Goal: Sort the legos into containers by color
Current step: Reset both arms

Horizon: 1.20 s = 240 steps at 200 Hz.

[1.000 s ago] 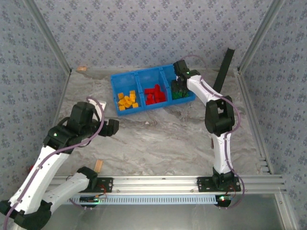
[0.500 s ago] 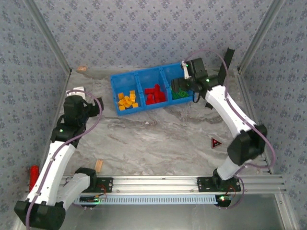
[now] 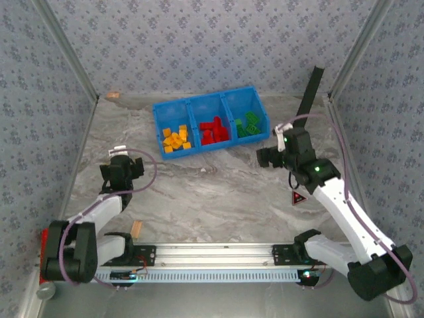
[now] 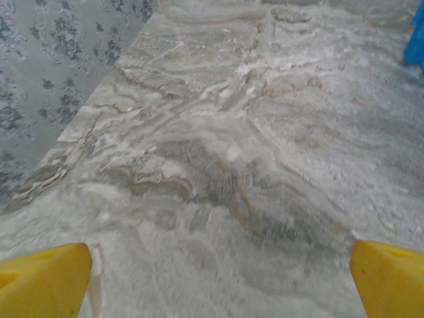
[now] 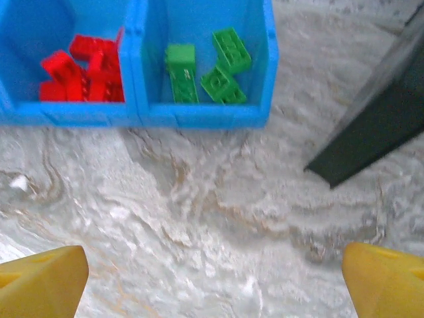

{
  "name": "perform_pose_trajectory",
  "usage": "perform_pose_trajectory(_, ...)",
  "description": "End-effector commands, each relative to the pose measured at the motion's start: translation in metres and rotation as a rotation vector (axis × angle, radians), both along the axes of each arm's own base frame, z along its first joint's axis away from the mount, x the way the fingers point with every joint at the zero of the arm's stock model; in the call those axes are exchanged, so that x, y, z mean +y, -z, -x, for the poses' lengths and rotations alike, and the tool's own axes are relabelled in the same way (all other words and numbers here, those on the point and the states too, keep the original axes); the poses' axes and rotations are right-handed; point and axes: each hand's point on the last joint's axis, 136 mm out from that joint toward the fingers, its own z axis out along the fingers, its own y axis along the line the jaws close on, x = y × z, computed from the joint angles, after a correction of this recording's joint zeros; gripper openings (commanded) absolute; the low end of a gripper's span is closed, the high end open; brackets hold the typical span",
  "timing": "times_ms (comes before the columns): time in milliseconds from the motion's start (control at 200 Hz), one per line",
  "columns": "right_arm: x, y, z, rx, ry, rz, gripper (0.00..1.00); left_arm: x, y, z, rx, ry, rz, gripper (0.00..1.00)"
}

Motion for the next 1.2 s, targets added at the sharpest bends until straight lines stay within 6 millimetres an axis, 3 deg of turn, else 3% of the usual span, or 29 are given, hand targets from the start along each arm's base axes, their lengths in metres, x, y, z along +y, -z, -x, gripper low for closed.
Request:
perform_pose_trajectory(0,-0.006,0.007,0.007,-0.037,0.033,-0.055,1.00,0.000,-0.039,-0.033,-0.229,0.060,0.052,1.00)
perform_pose_trajectory(165,-0.030,0.015,0.013,-0.139,0.144,-0.065,1.00,-0.013,-0.007,-0.057,-0.106,0.157,0.080,1.00)
perform_pose_trajectory(250,-0.042,0.033,0.014,-0.184,0.190,-0.040,1.00,-0.016,0.013,-0.058,-0.116,0.168,0.080,1.00)
perform_pose_trajectory(450,-0.059,0.054,-0.003,-0.290,0.227,-0.006,1.00,-0.018,0.015,-0.059,-0.099,0.179,0.076,1.00)
perform_pose_trajectory(615,-0.087,0.084,-0.021,-0.373,0.288,0.007,1.00,-0.019,0.014,-0.059,-0.106,0.182,0.075,1.00)
perform_pose_trajectory(765,-0.106,0.097,-0.037,-0.411,0.281,-0.029,1.00,-0.019,0.014,-0.059,-0.109,0.183,0.074,1.00)
perform_pose_trajectory(1004,-0.097,0.100,-0.069,-0.407,0.166,-0.085,1.00,-0.019,0.014,-0.059,-0.108,0.182,0.074,1.00)
perform_pose_trajectory(1194,-0.078,0.134,-0.085,-0.349,0.069,-0.072,1.00,-0.019,0.014,-0.059,-0.109,0.182,0.073,1.00)
